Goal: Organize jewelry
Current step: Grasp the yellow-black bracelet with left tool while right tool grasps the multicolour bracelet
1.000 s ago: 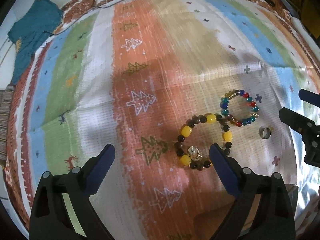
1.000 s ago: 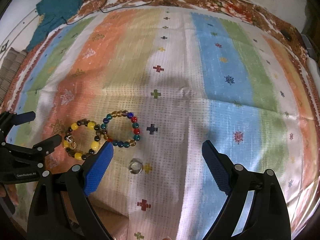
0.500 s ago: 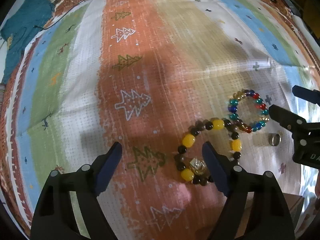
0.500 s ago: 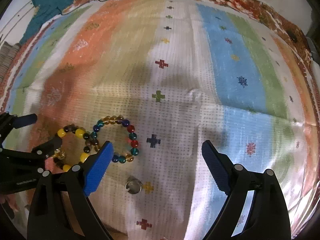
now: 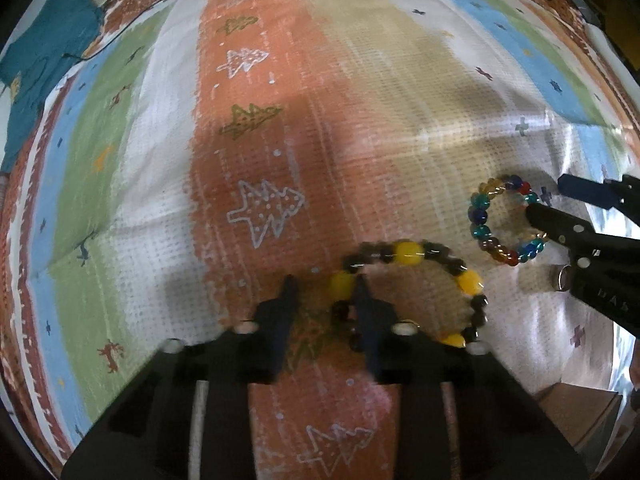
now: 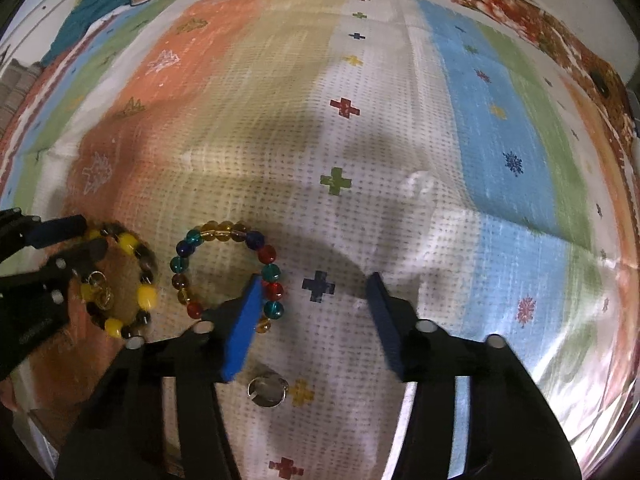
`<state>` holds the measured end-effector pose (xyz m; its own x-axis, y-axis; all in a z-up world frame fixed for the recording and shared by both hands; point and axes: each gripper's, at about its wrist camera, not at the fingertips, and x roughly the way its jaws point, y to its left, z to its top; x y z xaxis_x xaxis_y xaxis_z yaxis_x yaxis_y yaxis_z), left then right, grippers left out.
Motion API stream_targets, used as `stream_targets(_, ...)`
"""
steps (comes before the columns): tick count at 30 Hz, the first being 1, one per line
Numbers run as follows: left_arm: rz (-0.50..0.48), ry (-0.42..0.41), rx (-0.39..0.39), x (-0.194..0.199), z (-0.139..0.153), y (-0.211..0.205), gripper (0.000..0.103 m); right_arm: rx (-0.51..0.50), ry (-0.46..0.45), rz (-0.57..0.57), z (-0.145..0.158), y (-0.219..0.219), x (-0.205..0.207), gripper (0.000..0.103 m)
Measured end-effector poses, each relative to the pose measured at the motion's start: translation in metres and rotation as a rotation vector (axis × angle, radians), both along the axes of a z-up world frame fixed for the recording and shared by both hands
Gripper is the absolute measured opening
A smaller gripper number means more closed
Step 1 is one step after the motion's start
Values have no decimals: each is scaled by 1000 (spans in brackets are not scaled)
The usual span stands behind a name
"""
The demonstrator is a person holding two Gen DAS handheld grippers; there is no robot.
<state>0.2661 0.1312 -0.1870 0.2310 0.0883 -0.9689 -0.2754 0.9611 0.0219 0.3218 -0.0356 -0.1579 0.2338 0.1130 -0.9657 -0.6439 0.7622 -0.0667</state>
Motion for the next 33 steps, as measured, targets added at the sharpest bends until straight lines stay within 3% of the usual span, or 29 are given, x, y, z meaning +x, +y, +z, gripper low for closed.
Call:
stream_targets(1, 5, 4, 1, -1, 0, 2, 11, 2, 1, 7, 0, 0, -1, 32)
stream_targets(4, 10, 1, -14, -4, 2, 3, 11, 5, 7, 24, 2, 1, -5, 11)
stream_targets(10, 16, -13, -13, -12, 9, 2, 11, 22, -20, 39, 12, 1, -12, 10)
stream_targets(17, 8, -90, -29, -21, 44, -7, 11, 104, -74, 17, 45, -10, -22, 10)
stream_targets(20, 9, -131, -34, -22, 60, -15, 11, 158, -38, -10, 53, -16, -21, 10)
stream_targets(33, -13, -212, -51, -28, 92, -38, 11, 168, -141, 14, 85, -26, -35, 10)
